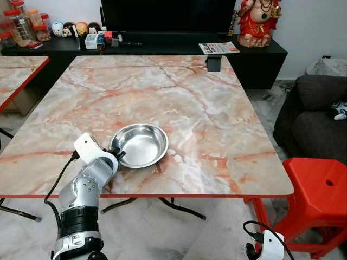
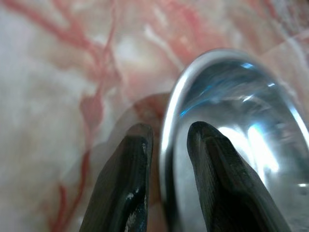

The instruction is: Setting the table

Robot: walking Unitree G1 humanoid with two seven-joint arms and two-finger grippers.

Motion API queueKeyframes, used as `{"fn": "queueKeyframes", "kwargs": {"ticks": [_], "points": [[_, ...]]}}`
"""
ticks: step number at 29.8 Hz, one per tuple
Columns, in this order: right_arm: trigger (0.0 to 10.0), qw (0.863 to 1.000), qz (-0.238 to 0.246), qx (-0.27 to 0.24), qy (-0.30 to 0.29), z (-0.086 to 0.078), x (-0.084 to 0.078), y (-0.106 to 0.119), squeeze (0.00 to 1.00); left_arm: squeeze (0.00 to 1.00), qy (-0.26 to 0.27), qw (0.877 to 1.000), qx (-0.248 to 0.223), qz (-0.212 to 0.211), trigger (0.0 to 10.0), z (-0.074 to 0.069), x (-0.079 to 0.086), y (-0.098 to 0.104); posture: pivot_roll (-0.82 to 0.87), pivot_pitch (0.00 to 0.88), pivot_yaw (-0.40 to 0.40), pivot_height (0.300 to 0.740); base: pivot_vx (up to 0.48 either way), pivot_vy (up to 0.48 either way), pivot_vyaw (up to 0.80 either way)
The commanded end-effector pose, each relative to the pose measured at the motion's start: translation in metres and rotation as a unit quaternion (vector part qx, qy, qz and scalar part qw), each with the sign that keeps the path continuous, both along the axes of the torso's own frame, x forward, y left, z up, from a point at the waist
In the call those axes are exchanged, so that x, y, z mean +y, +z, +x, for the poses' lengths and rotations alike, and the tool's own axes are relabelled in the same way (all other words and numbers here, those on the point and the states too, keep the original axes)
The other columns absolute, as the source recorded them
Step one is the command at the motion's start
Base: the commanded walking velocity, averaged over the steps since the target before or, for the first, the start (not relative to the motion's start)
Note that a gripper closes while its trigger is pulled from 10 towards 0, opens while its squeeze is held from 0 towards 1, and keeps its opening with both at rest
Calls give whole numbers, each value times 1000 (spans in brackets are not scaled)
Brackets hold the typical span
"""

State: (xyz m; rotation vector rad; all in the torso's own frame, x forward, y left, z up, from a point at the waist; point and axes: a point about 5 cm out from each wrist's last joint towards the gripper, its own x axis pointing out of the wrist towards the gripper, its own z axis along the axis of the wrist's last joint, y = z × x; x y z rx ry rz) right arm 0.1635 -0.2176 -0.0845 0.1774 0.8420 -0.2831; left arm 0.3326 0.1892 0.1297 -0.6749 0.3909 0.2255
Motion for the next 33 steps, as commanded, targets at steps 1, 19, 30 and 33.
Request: {"fn": "queueKeyframes", "kwargs": {"ticks": [1, 19, 30, 33], "points": [[10000, 1000, 1, 0, 3, 2, 1, 1, 0, 0, -19, 999, -39, 19, 10000, 4, 1, 20, -56, 0, -18, 728, 0, 0, 0], [10000, 1000, 3, 2, 5, 1, 2, 0, 0, 0, 51, 943, -150, 294, 10000, -6, 75, 59, -48, 0, -18, 728, 0, 0, 0], [10000, 1000, 4, 0, 3, -1, 3, -1, 0, 0, 169, 807, 38, 564, 10000, -57, 154, 0, -46, 0, -7, 728, 0, 0, 0], [10000, 1000, 5, 0, 2, -2, 4, -1, 0, 0, 197, 772, 101, 595, 10000, -77, 174, -14, -44, 0, -3, 728, 0, 0, 0]]}}
